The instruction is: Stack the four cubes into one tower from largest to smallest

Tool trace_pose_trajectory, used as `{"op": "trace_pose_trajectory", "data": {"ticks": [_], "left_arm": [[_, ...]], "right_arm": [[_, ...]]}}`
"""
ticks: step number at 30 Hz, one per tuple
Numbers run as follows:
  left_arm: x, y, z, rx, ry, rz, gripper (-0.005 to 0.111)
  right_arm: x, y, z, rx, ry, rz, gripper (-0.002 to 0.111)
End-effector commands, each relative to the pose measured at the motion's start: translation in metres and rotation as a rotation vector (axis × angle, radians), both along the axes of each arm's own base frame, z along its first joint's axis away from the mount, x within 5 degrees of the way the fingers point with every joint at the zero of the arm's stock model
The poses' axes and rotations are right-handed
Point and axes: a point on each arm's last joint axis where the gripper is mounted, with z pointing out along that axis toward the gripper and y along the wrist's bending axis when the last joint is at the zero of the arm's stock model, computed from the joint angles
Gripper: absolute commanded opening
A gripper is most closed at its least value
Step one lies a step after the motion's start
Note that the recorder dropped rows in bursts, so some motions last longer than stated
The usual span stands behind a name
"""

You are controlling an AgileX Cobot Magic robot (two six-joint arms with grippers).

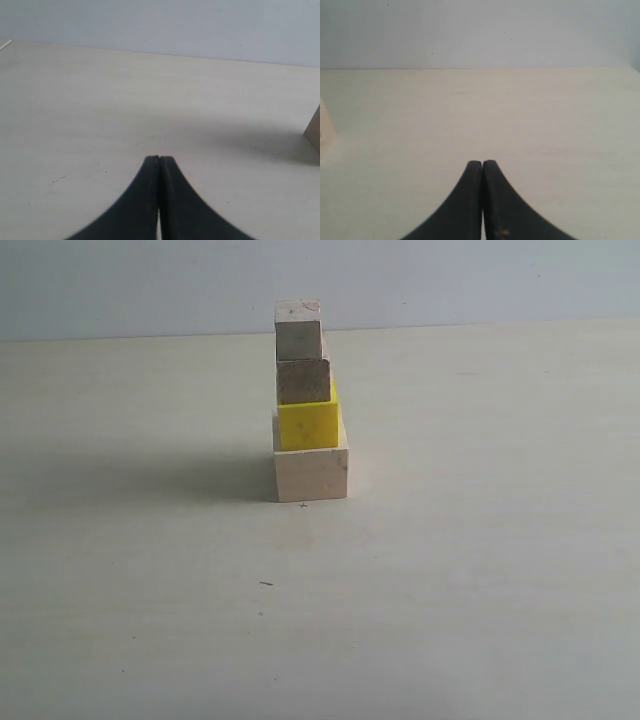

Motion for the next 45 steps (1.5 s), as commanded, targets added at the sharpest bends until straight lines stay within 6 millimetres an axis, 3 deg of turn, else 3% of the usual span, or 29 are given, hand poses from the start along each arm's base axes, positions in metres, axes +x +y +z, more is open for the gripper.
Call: {"op": "trace_pose_trajectory", "data": {"ticks": [1,7,45], "left_arm": [[-0.0002,-0.0001,-0.0001,-0.003,-0.008,-0.003,0.000],[-0.0002,-0.0001,-0.0001,-0.003,-0.008,-0.003,0.000],[-0.0002,-0.0001,-0.0001,-0.003,-0.008,-0.003,0.000]], "right_arm": [[-0.0009,-0.0001,-0.0014,0.000,0.001,-0.002,0.000],[-0.0072,0.0002,0.0012,0.000,-0.060,0.001,0.000],[-0.0082,0.0008,-0.0030,0.007,-0.013,0.007,0.000]]}}
